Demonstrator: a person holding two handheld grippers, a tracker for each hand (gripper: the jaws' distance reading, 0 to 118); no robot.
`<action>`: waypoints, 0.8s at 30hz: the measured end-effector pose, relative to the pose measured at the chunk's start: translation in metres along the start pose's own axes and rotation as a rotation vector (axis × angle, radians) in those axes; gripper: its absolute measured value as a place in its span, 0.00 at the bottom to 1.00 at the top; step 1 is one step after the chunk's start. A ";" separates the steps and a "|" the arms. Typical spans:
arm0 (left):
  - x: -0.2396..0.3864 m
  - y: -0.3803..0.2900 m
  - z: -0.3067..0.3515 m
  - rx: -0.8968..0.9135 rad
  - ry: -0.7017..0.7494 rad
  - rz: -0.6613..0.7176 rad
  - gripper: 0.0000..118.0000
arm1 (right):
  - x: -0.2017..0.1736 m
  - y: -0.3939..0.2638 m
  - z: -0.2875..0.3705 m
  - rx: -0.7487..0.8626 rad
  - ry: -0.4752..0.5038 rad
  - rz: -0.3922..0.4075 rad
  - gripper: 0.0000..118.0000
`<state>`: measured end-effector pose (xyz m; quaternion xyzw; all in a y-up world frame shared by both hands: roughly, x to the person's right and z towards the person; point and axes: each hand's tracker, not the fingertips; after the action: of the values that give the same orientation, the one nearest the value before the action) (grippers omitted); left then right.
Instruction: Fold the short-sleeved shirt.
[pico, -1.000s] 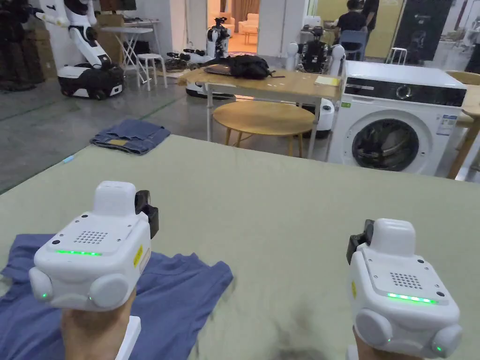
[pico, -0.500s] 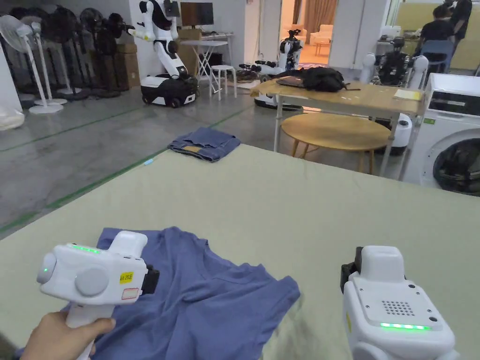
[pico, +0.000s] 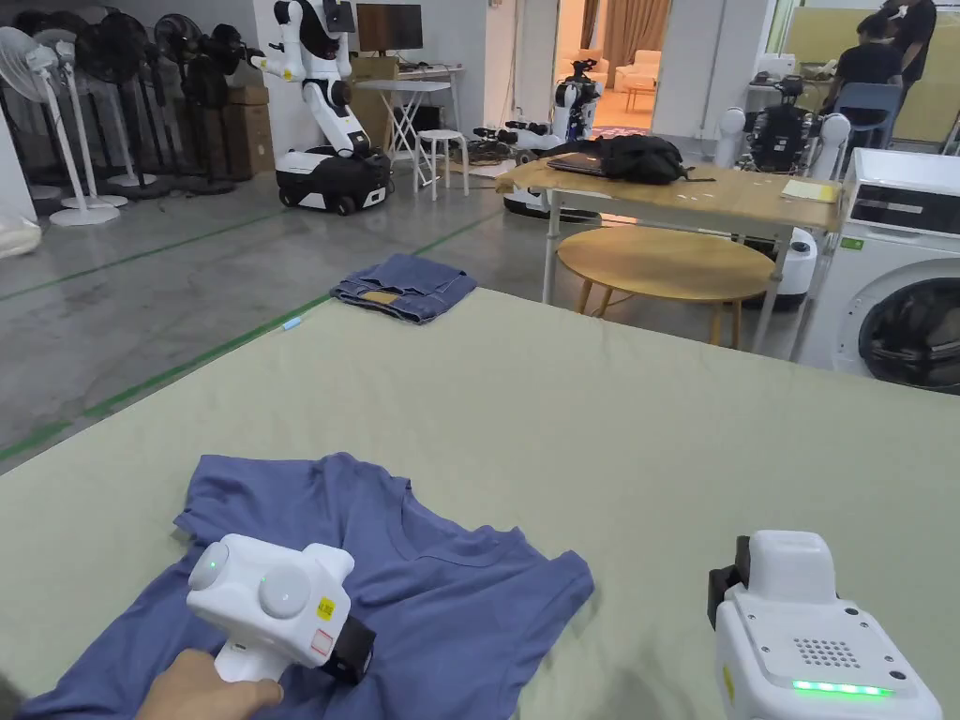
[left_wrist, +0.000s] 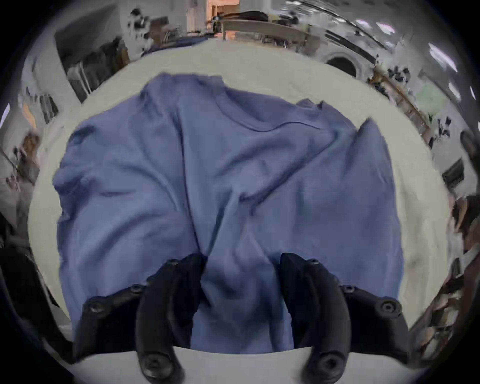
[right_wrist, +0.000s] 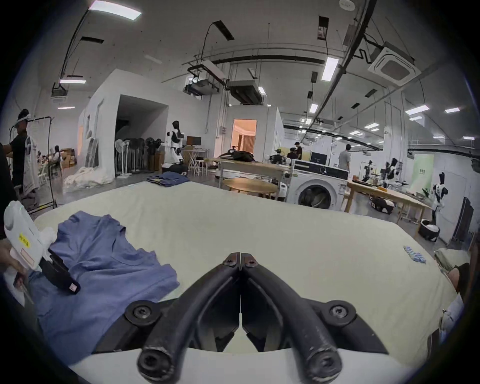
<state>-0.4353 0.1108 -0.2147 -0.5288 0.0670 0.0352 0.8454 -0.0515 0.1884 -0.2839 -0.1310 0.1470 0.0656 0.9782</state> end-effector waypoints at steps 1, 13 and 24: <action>0.007 -0.001 0.003 0.010 0.014 -0.035 0.27 | 0.004 -0.001 0.001 -0.003 -0.005 -0.004 0.00; 0.008 -0.017 0.033 0.268 -0.007 0.017 0.00 | 0.025 -0.011 0.005 -0.026 -0.040 -0.054 0.00; 0.035 0.038 0.135 0.622 -0.125 0.041 0.00 | 0.053 0.004 0.021 0.016 -0.091 -0.079 0.00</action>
<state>-0.3954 0.2486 -0.1956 -0.2404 0.0332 0.0623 0.9681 0.0037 0.2024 -0.2815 -0.1257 0.0978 0.0315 0.9867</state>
